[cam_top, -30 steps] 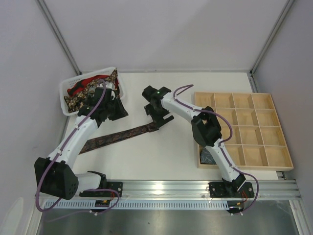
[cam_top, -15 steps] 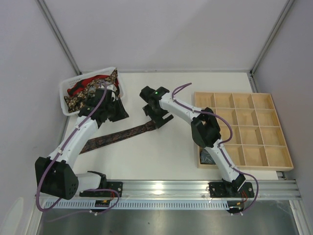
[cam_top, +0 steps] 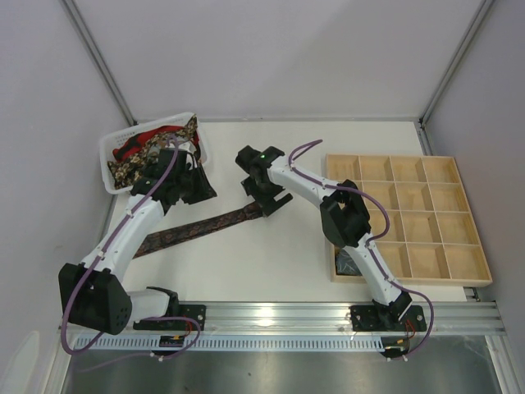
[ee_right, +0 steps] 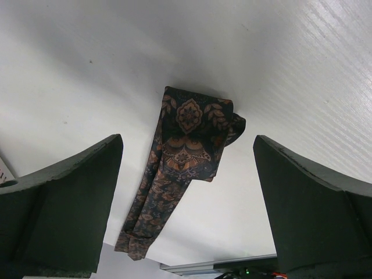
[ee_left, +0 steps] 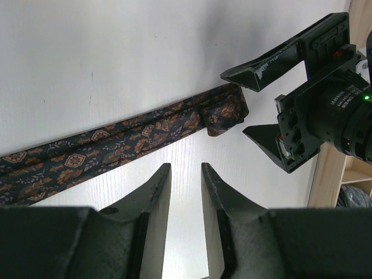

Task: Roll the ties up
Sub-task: Roll the tie

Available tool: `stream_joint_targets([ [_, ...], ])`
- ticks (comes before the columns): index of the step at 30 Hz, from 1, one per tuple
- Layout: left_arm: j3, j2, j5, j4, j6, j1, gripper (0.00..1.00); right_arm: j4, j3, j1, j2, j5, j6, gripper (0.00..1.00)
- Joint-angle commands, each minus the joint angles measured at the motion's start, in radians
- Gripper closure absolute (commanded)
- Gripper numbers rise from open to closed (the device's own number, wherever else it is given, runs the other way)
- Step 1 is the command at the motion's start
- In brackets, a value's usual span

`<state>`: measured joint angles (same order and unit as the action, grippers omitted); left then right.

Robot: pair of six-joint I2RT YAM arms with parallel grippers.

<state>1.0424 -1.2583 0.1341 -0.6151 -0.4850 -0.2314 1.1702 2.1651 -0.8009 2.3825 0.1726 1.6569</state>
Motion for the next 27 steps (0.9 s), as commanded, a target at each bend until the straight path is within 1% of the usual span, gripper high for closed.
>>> stream_joint_targets([
  [1, -0.005, 0.010, 0.021, 0.026, 0.028, 0.017, 0.67, 0.023, -0.008, 0.003, -0.019, 0.048, 0.035, 0.00],
  [18, -0.010, -0.003, 0.045, 0.037, 0.023, 0.032, 0.67, -0.001, 0.019, -0.003, 0.060, 0.010, 0.073, 0.00],
  [22, -0.010, -0.009, 0.048, 0.040, 0.023, 0.035, 0.67, 0.017, 0.077, 0.000, 0.095, 0.019, 0.057, 0.00],
  [24, -0.010, -0.010, 0.052, 0.038, 0.023, 0.038, 0.67, 0.034, 0.096, 0.002, 0.122, 0.005, 0.049, 0.02],
  [25, -0.010, -0.012, 0.052, 0.038, 0.025, 0.040, 0.67, 0.039, 0.113, 0.002, 0.129, 0.004, 0.049, 0.06],
  [27, -0.008, -0.015, 0.058, 0.041, 0.023, 0.041, 0.67, 0.048, 0.127, -0.001, 0.145, 0.001, 0.046, 0.08],
])
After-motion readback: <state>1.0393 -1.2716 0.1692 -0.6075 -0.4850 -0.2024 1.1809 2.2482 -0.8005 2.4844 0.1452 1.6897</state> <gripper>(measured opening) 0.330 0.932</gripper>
